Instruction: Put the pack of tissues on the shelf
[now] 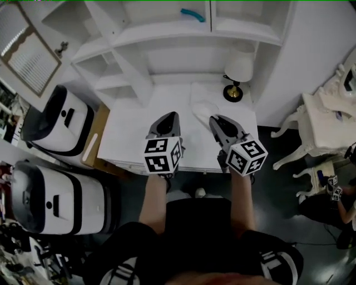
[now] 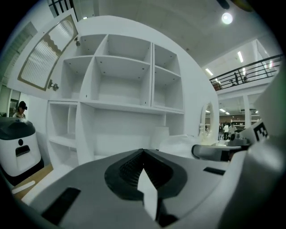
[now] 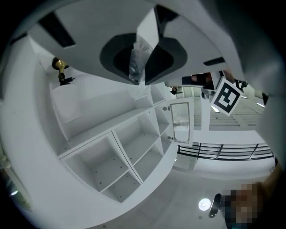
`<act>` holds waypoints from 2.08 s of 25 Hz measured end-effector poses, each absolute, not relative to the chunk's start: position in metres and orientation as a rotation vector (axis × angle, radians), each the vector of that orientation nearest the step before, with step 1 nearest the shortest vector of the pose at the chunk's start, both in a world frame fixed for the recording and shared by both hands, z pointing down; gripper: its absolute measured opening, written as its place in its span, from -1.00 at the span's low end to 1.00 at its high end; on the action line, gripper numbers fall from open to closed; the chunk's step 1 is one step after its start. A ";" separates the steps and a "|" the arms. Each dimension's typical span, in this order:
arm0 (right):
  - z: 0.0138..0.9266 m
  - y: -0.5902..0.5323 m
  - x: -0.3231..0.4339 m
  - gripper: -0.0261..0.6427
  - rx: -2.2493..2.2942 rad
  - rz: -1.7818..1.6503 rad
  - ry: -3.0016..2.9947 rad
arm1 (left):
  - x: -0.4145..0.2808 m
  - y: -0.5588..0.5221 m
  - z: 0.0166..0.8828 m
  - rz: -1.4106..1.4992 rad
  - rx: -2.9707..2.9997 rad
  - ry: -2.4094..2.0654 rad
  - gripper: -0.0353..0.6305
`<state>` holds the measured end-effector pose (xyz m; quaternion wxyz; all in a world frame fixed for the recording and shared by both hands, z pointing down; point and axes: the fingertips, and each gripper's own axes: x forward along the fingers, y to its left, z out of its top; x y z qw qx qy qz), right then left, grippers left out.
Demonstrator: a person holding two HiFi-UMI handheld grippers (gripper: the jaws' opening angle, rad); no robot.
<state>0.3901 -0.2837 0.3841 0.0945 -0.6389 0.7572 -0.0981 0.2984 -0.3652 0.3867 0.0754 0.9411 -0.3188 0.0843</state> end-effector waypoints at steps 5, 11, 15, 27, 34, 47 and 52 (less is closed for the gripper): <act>0.386 -0.285 0.424 -0.76 -1.924 -0.301 2.191 | 0.314 -0.369 0.385 0.255 2.833 -0.969 -0.86; 0.377 -0.313 0.405 -0.76 -1.880 -0.223 2.266 | 0.292 -0.387 0.379 0.160 2.780 -1.048 -0.86; 0.373 -0.339 0.377 -0.76 -1.853 -0.174 2.324 | 0.265 -0.405 0.383 0.125 2.747 -1.086 -0.86; 0.310 -0.416 0.328 -0.76 -1.822 0.037 2.350 | 0.222 -0.486 0.382 0.094 2.696 -1.084 -0.86; 0.263 -0.452 0.307 -0.76 -1.749 0.127 2.348 | 0.206 -0.538 0.374 0.049 2.681 -1.076 -0.86; 0.183 -0.521 0.328 -0.76 -2.045 0.563 2.277 | 0.215 -0.612 0.352 -0.021 2.736 -0.990 -0.87; 0.178 -0.558 0.344 -0.76 -2.259 0.673 2.230 | 0.211 -0.632 0.337 -0.048 2.797 -0.948 -0.86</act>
